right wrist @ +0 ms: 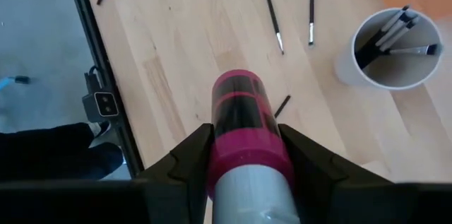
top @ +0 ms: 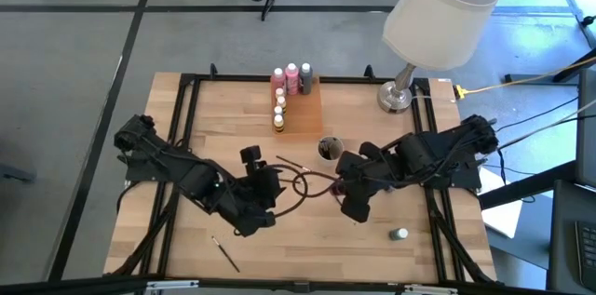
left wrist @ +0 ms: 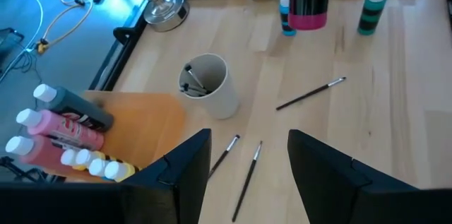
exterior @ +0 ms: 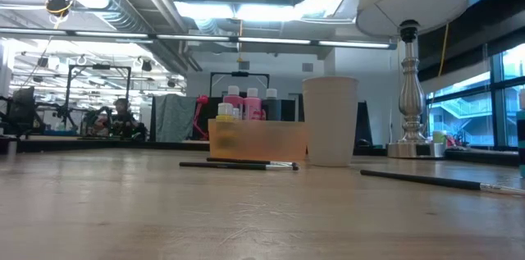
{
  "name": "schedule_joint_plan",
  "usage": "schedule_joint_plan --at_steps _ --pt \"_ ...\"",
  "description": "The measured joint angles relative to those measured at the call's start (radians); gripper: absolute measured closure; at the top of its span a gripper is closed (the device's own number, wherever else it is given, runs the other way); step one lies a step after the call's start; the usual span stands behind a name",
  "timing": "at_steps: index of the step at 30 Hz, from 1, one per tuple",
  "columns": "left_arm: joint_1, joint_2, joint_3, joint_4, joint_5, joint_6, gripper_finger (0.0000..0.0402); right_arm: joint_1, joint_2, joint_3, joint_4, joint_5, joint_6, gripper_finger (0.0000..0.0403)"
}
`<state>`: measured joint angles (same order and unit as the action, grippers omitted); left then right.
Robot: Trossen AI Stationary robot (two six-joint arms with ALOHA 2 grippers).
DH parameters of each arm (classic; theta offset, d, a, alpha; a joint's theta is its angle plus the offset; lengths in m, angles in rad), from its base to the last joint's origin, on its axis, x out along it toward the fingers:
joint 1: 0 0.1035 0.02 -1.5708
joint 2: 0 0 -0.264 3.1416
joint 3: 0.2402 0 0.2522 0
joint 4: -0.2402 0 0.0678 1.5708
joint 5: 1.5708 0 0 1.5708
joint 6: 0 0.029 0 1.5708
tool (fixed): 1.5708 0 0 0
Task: Pick & Place Paint Supplies
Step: Put the small pink paint bottle into the orange bin
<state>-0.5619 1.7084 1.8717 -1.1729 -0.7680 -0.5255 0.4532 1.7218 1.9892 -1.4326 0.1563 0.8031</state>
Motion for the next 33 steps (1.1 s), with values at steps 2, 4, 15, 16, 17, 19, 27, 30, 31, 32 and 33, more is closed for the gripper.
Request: schedule_joint_plan --at_steps 2,4,15,16,17,19,27,30,31,32,33 --pt "0.004 0.0 0.0 0.0 0.0 -0.001 0.0217 -0.016 0.0 0.0 0.0 -0.008 -0.027 0.0262" --pt "0.004 0.0 0.0 0.0 0.0 -0.001 0.0217 -0.039 0.0 0.0 0.0 -0.02 -0.055 0.0262" --pt "0.001 0.0 0.0 -0.096 -0.028 -0.136 0.0217 -0.239 0.0 0.0 0.001 -0.06 -0.305 0.0262" --pt "-0.001 0.0 0.0 -0.107 -0.034 -0.157 0.0217 -0.263 0.0 0.0 0.003 -0.06 -0.333 0.0262" --pt "-0.003 0.0 0.0 -0.117 -0.041 -0.175 0.0217 -0.287 0.0 0.0 0.007 -0.06 -0.36 0.0262" --pt "-0.008 0.0 0.0 -0.136 -0.053 -0.208 0.0217 -0.338 0.0 0.0 0.021 -0.064 -0.413 0.0262" --pt "-0.018 0.0 0.0 -0.164 -0.095 -0.315 0.0217 -0.555 0.0 0.0 0.113 -0.109 -0.601 0.0262" --pt "-0.03 0.0 0.0 -0.182 -0.132 -0.35 0.0217 -0.633 0.0 0.0 0.152 -0.128 -0.654 0.0262" --pt "-0.033 0.0 0.0 -0.194 -0.143 -0.365 0.0217 -0.657 0.0 0.0 0.17 -0.138 -0.667 0.0262" --pt "-0.035 0.0 0.0 -0.206 -0.152 -0.381 0.0217 -0.679 0.0 0.0 0.194 -0.148 -0.681 0.0262" --pt "-0.035 0.0 0.0 -0.215 -0.159 -0.397 0.0217 -0.699 0.0 0.0 0.217 -0.161 -0.692 0.0262"
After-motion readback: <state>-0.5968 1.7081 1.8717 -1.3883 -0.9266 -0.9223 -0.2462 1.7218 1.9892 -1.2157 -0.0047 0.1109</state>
